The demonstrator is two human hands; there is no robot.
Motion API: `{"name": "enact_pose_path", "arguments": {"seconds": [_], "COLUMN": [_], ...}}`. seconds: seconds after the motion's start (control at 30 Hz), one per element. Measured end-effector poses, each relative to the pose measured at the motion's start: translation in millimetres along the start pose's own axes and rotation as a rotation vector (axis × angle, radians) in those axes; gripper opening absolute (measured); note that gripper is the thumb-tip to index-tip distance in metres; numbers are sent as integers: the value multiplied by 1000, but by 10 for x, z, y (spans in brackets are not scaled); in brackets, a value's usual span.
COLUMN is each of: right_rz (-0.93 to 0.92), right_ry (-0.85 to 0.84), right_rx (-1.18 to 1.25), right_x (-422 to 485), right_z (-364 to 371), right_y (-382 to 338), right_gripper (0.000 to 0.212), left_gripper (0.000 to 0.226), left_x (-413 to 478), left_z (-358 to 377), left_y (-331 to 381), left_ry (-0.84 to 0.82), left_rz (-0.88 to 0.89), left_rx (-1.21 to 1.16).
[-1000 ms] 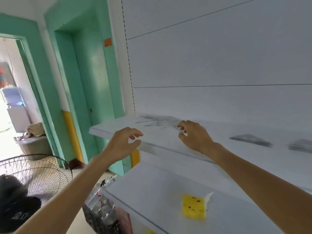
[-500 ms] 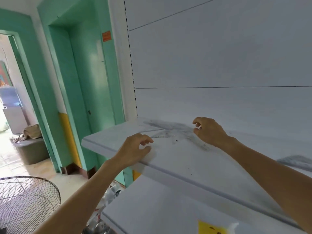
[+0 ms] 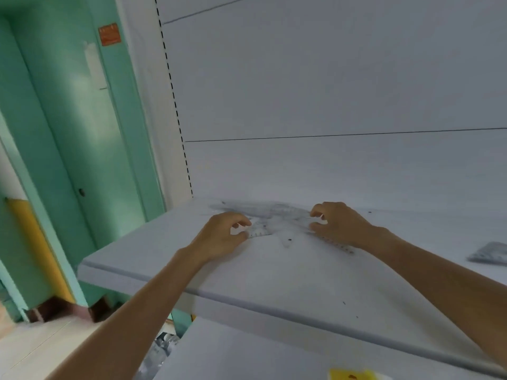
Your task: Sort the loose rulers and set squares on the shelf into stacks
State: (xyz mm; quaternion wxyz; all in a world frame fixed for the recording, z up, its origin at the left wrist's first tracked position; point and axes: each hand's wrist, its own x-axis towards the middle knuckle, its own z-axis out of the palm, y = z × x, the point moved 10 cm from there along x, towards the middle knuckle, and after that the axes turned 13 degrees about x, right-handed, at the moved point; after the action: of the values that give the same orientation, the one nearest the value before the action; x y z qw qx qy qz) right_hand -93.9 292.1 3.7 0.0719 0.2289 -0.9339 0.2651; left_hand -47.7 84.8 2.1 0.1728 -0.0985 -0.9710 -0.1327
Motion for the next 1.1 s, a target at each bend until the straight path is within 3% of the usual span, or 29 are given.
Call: {"name": "enact_pose_path", "arguments": {"seconds": [0.1, 0.23, 0.4, 0.47, 0.63, 0.73, 0.97, 1.1], "right_rz": [45, 90, 80, 12, -45, -73, -28, -6], "right_ry": [-31, -15, 53, 115, 179, 248, 250, 182], "right_rx": [-29, -34, -209, -322, -398, -353, -135, -125], "right_x": [0, -14, -71, -105, -206, -268, -322, -313], "right_z": [109, 181, 215, 219, 173, 119, 101, 161], "right_y": [-56, -135, -235, -323, -416, -495, -433, -362], "right_gripper": [42, 45, 27, 24, 23, 9, 8, 42], "left_gripper": [27, 23, 14, 21, 47, 45, 52, 57], "left_x": [97, 74, 63, 41, 20, 24, 32, 32], "left_z": [160, 254, 144, 139, 352, 412, 343, 346], "left_y": [-15, -1, 49, 93, 233, 225, 154, 100], "left_ry": [-88, -67, 31, 9, -143, -176, -110, -141], "left_rz": [48, 82, 166, 209, 337, 337, 255, 194], "left_rx": [66, -42, -175, -235, -29, -25, 12, -5]}}
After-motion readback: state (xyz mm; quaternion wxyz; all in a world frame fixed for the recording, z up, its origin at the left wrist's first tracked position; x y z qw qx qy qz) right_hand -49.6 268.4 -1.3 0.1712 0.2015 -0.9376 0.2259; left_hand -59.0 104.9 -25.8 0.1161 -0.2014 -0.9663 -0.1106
